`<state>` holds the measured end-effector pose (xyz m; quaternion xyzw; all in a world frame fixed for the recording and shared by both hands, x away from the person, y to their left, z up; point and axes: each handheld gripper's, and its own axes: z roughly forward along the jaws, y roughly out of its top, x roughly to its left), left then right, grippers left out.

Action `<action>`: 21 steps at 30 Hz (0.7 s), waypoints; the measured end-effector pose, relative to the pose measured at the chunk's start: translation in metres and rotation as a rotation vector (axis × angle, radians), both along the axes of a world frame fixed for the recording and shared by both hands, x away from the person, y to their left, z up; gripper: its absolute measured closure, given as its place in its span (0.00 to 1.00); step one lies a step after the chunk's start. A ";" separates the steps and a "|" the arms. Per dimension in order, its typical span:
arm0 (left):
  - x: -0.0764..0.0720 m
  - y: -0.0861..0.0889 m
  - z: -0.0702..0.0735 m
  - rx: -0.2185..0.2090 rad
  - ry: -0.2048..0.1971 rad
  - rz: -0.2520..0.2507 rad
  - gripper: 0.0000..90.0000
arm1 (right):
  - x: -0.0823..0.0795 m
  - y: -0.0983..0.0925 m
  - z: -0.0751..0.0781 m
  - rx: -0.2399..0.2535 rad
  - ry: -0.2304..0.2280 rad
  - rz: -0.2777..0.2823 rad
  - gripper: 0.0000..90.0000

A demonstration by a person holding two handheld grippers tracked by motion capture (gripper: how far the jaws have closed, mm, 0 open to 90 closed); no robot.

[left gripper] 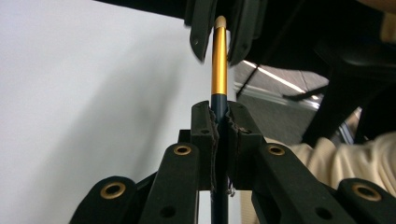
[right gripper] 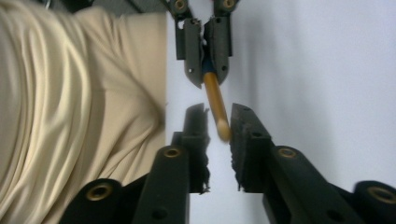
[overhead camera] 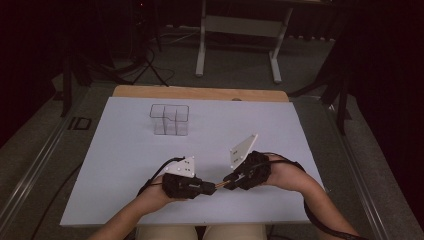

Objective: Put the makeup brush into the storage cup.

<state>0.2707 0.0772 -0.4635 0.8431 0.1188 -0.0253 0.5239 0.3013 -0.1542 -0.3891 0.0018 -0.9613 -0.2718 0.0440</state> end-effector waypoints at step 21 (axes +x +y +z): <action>0.003 0.019 0.011 -0.167 -0.085 0.156 0.94 | 0.000 -0.017 0.002 0.285 -0.047 -0.218 0.78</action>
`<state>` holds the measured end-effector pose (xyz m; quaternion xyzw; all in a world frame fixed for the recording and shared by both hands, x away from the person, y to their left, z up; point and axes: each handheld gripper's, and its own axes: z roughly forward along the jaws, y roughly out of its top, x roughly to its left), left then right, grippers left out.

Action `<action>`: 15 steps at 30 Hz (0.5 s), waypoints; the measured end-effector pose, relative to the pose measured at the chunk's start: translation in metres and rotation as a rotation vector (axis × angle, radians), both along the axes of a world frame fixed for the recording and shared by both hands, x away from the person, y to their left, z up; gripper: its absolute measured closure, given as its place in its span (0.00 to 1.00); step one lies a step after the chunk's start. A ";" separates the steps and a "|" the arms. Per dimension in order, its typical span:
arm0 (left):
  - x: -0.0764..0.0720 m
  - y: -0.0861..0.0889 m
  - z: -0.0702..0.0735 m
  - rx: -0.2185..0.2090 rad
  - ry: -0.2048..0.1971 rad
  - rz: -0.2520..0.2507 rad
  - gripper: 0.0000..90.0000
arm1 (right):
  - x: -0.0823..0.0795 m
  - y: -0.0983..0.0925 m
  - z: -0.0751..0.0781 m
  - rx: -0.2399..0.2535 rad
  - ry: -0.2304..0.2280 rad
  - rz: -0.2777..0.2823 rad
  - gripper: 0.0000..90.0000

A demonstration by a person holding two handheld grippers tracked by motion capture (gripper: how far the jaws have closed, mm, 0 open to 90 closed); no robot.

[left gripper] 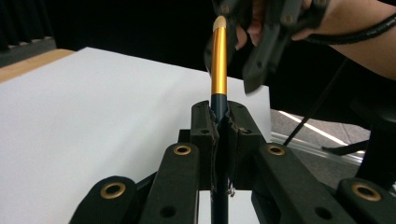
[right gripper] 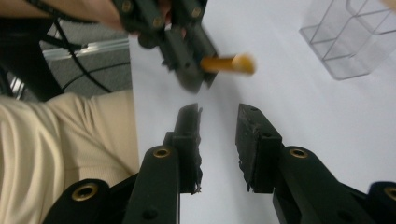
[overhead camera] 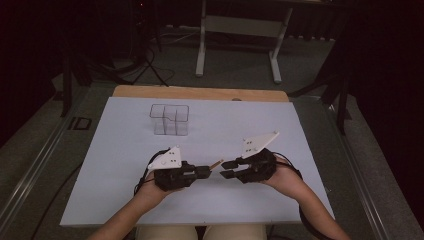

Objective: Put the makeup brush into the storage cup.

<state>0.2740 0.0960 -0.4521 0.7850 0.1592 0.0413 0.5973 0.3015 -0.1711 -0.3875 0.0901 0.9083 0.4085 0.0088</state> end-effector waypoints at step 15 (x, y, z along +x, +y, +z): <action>0.000 -0.002 -0.004 -0.031 -0.001 -0.027 0.94 | 0.002 0.003 0.016 0.037 -0.024 0.013 0.90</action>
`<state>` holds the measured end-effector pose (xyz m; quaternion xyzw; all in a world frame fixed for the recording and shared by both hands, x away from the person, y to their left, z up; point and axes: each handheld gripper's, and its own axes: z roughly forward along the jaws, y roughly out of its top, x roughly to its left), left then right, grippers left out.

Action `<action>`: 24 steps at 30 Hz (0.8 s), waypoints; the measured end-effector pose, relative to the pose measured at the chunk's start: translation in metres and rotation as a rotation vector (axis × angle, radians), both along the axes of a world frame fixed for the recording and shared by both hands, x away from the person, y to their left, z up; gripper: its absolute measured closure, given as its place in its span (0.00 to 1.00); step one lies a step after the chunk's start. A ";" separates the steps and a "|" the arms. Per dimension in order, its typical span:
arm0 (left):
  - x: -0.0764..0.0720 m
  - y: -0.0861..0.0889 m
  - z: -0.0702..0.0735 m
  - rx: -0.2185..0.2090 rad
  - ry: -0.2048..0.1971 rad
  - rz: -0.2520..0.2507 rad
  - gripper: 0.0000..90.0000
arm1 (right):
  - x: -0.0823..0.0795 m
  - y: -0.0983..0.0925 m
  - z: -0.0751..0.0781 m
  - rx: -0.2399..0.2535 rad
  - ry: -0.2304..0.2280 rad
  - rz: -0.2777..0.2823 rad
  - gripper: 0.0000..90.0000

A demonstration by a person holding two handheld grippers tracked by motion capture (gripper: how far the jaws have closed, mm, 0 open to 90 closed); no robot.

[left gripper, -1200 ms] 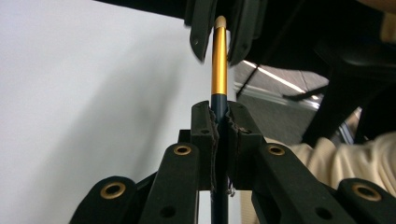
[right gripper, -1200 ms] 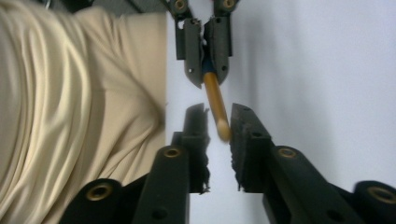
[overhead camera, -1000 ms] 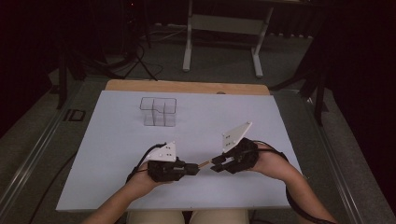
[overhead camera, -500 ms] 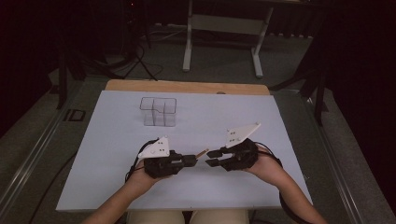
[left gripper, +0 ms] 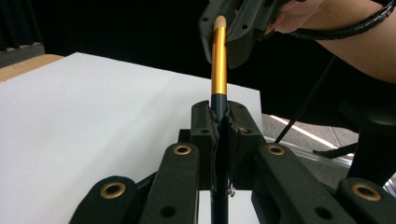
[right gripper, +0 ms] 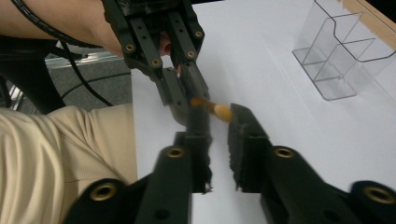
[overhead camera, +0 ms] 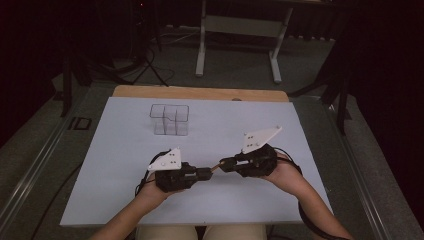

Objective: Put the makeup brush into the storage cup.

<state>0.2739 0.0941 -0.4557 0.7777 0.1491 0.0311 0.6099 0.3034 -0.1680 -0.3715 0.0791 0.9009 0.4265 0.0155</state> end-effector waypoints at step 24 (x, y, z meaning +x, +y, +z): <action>0.007 0.006 0.025 -0.170 -0.049 0.081 0.94 | -0.017 0.016 -0.049 0.159 0.023 -0.116 0.78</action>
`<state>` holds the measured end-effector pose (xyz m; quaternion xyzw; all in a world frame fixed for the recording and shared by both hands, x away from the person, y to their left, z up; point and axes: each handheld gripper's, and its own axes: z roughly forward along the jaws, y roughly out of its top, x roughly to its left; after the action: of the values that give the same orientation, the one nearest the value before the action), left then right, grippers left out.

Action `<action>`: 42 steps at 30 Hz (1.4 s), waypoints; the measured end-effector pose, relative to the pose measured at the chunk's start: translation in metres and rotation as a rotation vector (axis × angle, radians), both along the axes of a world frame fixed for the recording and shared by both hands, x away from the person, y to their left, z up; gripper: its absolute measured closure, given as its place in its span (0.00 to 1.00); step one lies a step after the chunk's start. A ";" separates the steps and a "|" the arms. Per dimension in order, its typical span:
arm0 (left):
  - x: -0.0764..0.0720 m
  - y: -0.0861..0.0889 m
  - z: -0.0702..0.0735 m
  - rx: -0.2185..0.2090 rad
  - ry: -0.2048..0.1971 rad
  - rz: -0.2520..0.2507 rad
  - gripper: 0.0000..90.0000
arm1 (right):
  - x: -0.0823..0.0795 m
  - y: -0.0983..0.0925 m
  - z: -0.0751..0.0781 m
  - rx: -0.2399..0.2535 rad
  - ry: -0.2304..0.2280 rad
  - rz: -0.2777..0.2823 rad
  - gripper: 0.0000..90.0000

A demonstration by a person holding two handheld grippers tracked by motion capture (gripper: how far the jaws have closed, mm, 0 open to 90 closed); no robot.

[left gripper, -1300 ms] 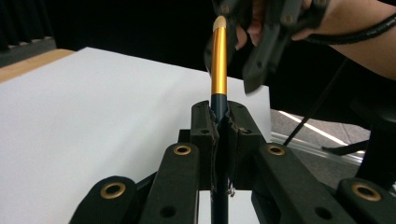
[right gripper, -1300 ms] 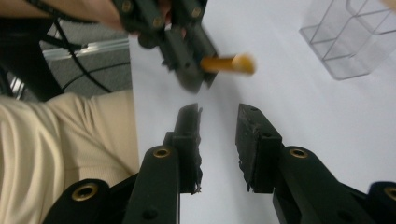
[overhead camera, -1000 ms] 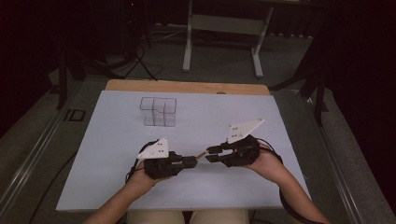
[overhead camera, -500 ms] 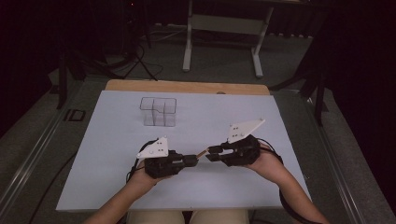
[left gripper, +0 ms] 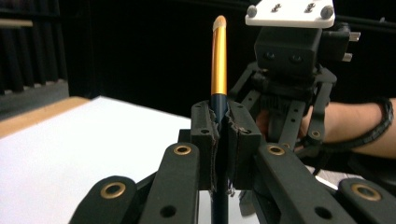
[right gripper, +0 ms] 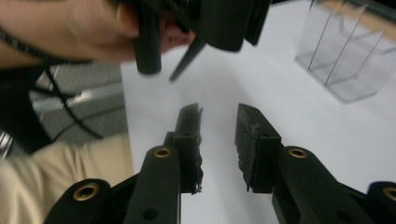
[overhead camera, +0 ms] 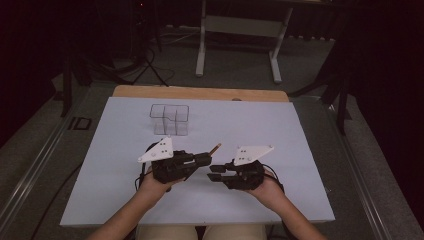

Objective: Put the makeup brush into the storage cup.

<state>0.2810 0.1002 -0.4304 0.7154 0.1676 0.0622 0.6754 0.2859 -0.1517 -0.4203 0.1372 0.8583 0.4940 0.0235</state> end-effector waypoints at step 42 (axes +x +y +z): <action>0.002 -0.022 0.007 -0.130 -0.059 -0.071 0.94 | 0.005 0.005 0.009 0.205 0.124 0.021 0.92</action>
<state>0.2835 0.0783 -0.4229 0.6734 0.1261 0.0482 0.7268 0.2907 -0.1469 -0.4117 0.1603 0.8045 0.5698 -0.0487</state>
